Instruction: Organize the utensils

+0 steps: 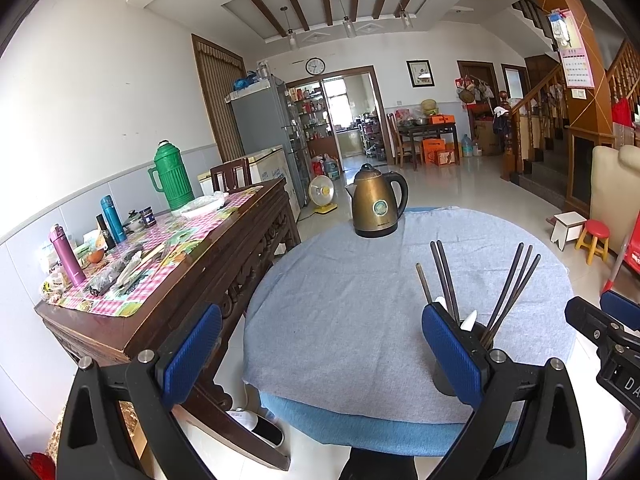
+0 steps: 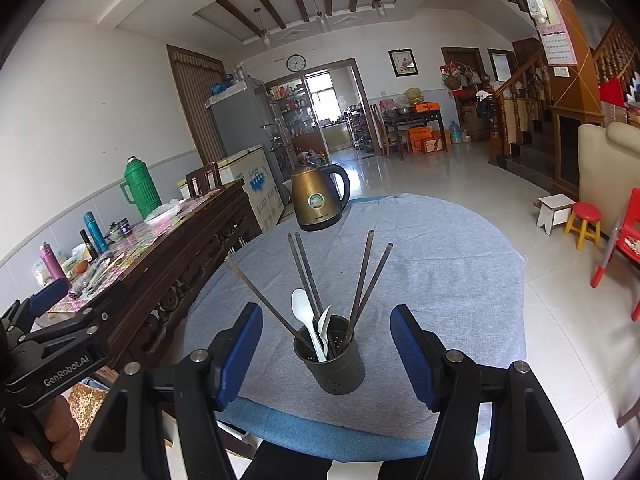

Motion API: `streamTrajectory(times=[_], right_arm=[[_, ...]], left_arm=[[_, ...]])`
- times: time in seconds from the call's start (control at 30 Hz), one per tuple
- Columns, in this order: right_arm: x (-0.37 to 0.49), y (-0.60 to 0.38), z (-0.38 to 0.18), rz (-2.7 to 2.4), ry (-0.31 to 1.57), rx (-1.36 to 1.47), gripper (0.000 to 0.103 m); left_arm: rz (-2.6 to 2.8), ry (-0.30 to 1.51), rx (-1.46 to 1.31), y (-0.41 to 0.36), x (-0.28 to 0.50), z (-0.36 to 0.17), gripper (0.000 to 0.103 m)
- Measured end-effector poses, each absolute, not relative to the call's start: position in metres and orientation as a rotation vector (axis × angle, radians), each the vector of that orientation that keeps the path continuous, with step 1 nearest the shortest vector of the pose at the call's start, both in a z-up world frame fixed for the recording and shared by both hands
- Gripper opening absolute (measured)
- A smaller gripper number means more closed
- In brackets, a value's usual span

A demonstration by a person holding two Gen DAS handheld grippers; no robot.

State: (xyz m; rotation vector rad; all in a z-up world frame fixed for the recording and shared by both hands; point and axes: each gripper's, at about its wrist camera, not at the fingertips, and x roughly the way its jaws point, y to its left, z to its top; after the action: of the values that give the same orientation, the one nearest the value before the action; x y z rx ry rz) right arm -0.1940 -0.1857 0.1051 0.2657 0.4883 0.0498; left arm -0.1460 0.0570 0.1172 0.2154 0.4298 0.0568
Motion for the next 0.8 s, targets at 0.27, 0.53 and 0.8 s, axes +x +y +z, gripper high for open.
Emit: streamTrajectory(times=[0.27,0.53,0.8], right_arm=[[-0.1938,-0.1849,0.1051,0.05,0.489,0.265,0.07],[-0.1936,-0.184,0.1054,0.049,0.489,0.263,0.07],[-0.1942,-0.1832,0.1054,0.053,0.491,0.258,0.07]], left_arm=[[0.058,0.433,0.218,0.0584,-0.1458,0.1152,0.1],[0.057,0.435,0.215,0.0582,-0.1466,0.1146,0.1],[0.058,0.434,0.217,0.0587,-0.1471,0.1143,0.1]])
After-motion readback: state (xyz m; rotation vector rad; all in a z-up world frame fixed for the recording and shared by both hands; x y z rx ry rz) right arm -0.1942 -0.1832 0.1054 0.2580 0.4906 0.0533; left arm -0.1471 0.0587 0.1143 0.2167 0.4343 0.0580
